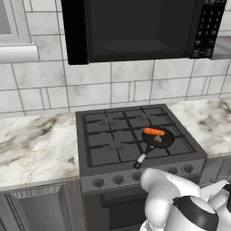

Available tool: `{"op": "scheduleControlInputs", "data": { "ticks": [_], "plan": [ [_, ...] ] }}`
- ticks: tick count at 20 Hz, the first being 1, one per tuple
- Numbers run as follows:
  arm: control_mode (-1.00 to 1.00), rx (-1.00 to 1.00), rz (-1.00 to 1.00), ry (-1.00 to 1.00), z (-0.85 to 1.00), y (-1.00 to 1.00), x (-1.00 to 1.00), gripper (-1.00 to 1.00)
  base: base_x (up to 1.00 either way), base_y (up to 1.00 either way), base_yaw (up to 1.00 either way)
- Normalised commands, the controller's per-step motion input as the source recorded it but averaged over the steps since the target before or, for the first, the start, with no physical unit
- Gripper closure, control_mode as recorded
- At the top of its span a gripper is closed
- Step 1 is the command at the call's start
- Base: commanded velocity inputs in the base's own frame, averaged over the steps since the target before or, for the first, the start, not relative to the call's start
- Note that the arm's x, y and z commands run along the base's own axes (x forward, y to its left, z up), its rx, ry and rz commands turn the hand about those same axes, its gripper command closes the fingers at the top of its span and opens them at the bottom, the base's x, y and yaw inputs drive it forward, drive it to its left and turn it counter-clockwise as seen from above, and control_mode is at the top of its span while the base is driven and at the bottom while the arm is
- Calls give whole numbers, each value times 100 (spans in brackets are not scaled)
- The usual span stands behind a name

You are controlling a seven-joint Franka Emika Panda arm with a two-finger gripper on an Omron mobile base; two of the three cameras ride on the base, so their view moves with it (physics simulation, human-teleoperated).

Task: Put the carrot and garlic in the pan. Then turn on the front right burner and set the heat to medium.

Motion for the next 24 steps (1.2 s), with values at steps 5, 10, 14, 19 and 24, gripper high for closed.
{"op": "scheduleControlInputs", "data": {
  "ticks": [5,10,14,19,24],
  "plan": [
    [-100,0,0,-5,-26,-11,10,-100,0,0,0],
    [-100,0,0,-5,-20,-30,9,-100,0,0,0],
    [-100,0,0,-5,-13,-19,9,-100,0,0,0],
    [-100,-3,0,-2,-18,0,6,-100,0,0,0],
    [-100,-6,0,0,-20,0,10,-100,0,0,0]
  ]
}}
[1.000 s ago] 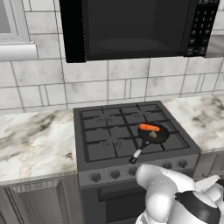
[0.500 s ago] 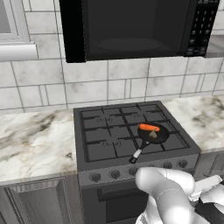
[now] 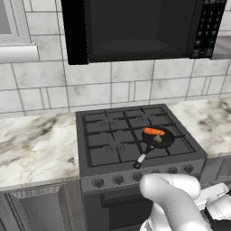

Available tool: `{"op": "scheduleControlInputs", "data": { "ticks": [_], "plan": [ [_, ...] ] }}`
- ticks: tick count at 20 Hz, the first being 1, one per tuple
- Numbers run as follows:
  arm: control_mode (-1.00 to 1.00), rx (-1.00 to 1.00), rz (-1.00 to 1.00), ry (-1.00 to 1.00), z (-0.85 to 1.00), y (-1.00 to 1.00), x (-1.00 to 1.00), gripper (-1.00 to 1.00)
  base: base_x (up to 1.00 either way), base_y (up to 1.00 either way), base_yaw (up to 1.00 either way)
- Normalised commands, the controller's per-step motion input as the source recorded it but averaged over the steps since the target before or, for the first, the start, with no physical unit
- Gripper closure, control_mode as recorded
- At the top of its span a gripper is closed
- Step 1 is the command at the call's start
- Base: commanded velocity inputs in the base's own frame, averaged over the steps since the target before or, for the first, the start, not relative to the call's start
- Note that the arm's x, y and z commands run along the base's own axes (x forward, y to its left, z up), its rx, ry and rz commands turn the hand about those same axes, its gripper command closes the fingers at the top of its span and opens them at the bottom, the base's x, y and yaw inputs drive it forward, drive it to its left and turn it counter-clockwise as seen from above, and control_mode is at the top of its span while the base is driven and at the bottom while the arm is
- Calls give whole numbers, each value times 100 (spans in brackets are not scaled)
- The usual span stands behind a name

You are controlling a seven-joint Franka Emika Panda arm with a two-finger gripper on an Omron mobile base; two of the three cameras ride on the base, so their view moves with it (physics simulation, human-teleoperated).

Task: Put the carrot and garlic in the pan. Then turn on the front right burner and set the heat to medium.

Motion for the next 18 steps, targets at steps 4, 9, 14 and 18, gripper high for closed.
{"op": "scheduleControlInputs", "data": {
  "ticks": [4,9,14,18],
  "plan": [
    [-100,-7,0,0,-15,0,12,-100,0,0,0],
    [-100,-7,0,0,-3,4,13,-100,0,0,0],
    [-100,-6,0,0,0,1,16,-100,0,0,0],
    [-100,-6,0,0,0,1,17,-100,0,0,0]
  ]
}}
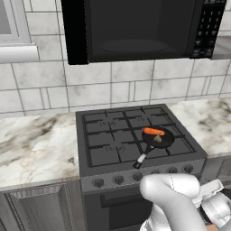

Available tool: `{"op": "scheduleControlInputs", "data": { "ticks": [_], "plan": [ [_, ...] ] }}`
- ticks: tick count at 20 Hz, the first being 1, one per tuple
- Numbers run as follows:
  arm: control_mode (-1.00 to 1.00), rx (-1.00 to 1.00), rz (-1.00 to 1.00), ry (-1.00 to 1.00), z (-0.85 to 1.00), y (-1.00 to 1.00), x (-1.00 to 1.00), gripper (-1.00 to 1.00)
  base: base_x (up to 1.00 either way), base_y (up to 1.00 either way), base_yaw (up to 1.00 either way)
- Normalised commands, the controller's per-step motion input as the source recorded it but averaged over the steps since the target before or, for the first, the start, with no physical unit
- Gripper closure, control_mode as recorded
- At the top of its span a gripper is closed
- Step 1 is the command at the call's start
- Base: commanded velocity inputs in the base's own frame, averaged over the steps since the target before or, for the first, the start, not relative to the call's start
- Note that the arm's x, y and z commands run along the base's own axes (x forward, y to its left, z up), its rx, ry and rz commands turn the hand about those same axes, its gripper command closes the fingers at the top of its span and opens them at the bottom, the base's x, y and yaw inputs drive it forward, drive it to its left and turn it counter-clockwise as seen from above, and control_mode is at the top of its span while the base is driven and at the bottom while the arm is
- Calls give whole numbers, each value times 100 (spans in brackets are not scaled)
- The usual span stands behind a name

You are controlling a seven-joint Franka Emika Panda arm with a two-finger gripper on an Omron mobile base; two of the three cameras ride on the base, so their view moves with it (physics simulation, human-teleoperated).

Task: Put the carrot and garlic in the pan. Then turn on the front right burner and set the heat to medium.

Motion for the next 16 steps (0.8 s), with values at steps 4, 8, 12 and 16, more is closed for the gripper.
{"op": "scheduleControlInputs", "data": {
  "ticks": [4,8,12,16],
  "plan": [
    [-100,-5,0,0,-3,0,17,-100,0,0,0],
    [-100,-4,0,0,-8,0,19,-100,0,0,0],
    [-100,-3,0,0,-7,0,20,-100,0,0,0],
    [-100,-2,0,0,-3,0,17,-100,0,0,0]
  ]
}}
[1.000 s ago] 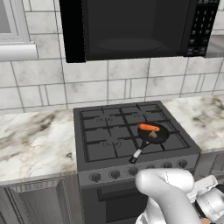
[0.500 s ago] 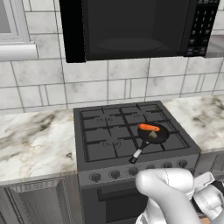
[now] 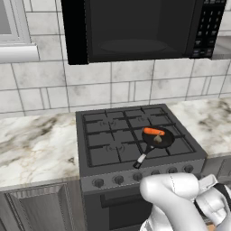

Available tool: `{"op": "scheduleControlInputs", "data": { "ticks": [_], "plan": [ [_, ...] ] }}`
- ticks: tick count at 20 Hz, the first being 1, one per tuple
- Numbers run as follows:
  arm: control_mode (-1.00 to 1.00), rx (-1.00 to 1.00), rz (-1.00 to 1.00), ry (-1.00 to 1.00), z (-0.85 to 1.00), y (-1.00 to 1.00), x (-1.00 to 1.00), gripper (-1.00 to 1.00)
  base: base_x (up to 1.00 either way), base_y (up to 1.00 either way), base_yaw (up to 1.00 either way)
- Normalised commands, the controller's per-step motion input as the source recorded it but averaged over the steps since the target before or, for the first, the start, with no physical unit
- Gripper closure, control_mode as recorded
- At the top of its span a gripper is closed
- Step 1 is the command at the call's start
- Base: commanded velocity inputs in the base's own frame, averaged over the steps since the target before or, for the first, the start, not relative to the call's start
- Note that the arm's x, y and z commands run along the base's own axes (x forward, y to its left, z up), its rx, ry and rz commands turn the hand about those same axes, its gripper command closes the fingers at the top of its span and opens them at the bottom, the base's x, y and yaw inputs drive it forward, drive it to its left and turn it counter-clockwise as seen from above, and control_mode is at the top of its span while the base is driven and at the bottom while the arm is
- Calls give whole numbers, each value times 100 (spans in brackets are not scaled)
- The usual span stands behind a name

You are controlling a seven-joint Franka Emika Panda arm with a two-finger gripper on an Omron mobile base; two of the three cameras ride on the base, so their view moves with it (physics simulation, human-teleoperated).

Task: Put the carrot and garlic in the pan. Then turn on the front right burner and set the heat to medium.

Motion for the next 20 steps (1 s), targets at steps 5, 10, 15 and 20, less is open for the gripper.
{"op": "scheduleControlInputs", "data": {
  "ticks": [5,10,15,20],
  "plan": [
    [-100,-2,-1,0,-1,0,15,-100,0,0,0],
    [-100,-2,-1,0,-1,0,13,-100,0,0,0],
    [-100,-1,-2,0,-1,0,11,-100,0,0,0],
    [-100,-1,-2,0,0,0,11,-100,0,0,0]
  ]
}}
